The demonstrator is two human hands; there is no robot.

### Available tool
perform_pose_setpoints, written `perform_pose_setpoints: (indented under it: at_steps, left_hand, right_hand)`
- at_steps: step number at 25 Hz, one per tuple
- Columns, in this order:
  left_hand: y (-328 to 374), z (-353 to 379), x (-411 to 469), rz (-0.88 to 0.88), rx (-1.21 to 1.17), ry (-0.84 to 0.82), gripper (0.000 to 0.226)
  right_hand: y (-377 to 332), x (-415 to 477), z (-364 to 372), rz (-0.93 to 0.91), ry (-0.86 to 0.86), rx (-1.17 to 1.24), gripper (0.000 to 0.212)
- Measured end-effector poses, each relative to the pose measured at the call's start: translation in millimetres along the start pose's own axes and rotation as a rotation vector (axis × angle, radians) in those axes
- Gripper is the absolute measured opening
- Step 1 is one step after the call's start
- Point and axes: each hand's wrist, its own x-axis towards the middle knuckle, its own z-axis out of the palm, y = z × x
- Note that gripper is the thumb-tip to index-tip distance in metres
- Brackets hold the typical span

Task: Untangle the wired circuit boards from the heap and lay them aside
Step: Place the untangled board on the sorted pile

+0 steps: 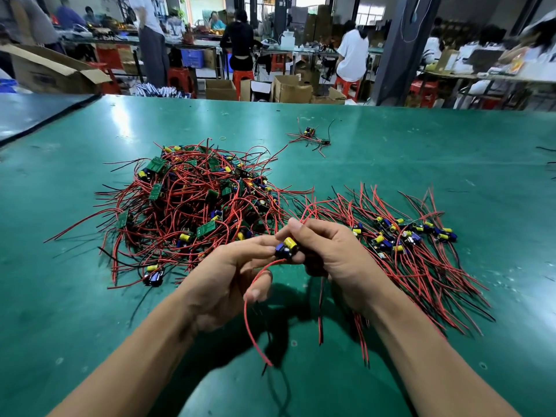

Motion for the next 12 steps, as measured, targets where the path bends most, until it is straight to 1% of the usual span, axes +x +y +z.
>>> perform_pose_setpoints:
  at_steps: [2, 4, 6, 9, 12]
  left_hand:
    - [-1.9, -1.2, -0.8, -0.022, 0.033, 0.038, 0.037]
    - [-5.4, -1.0, -2.4, 0.020, 0.154, 0.082, 0.036]
    - [-9.5, -0.2, -3.4, 0.061, 0.214, 0.091, 0.031]
    - [-12.6, 1.2, -2.9, 0.046, 0.222, 0.089, 0.022]
    - [-15.6, 2.8, -0.7, 0.067, 0.216, 0.138, 0.017]
  right_hand:
    - [1.1, -0.6, 1.6, -0.001, 0.034, -0.029, 0.034]
    - [1.3, -0.5, 1.9, -0.004, 0.069, -0.042, 0.031]
    - [2.1, -0.4, 1.6, -0.005, 0.100, -0.060, 0.033]
    - [4.0, -0.6, 4.6, 0.015, 0.127, -0.068, 0.035]
    - [4.8, -1.7, 9.0, 0.054, 0.101, -0.018, 0.029]
